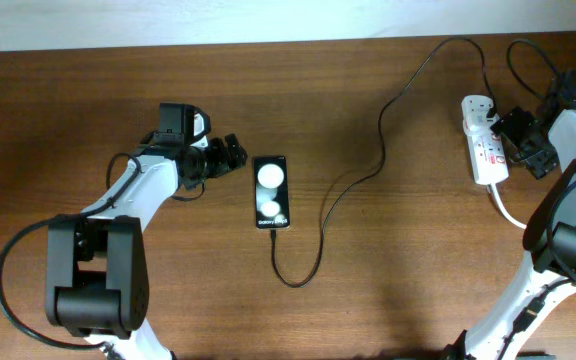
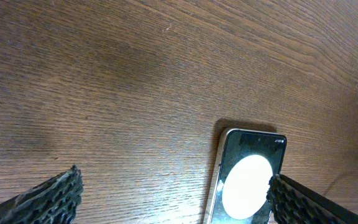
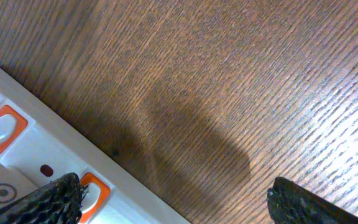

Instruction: Plug charger to phone and switch on socket

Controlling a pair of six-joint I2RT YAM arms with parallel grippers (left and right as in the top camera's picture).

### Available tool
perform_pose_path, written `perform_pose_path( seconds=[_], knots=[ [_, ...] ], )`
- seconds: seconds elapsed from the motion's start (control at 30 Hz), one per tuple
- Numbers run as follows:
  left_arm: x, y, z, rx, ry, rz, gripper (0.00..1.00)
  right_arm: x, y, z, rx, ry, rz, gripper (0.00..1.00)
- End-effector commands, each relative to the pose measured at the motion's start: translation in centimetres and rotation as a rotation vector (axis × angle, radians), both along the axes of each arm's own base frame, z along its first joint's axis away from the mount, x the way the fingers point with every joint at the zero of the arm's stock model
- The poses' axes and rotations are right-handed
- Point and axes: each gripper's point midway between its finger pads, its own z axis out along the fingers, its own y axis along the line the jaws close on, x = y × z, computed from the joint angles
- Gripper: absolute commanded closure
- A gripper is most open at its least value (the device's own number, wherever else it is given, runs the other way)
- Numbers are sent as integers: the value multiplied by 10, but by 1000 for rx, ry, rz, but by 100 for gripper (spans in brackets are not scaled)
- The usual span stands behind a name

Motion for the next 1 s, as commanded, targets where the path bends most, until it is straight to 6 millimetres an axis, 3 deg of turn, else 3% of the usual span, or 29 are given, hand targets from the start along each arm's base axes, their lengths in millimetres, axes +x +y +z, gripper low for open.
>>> perform_pose_path(
  seconds=[0.0, 0.43, 0.73, 0.87, 0.97],
  knots=[
    [6, -1, 9, -8, -23, -4, 1, -5, 55, -34, 130, 70, 112, 1],
    [6, -1, 9, -8, -23, -4, 1, -3, 90, -34, 195, 84, 174, 1],
    [6, -1, 9, -8, -23, -4, 1, -10, 93, -35, 212, 112, 179, 1],
    [6, -1, 9, -8, -23, -4, 1, -22, 96, -36, 183, 155, 399, 1],
    [6, -1, 9, -8, -23, -4, 1, -24, 81, -38, 98, 192, 412, 1]
  ],
)
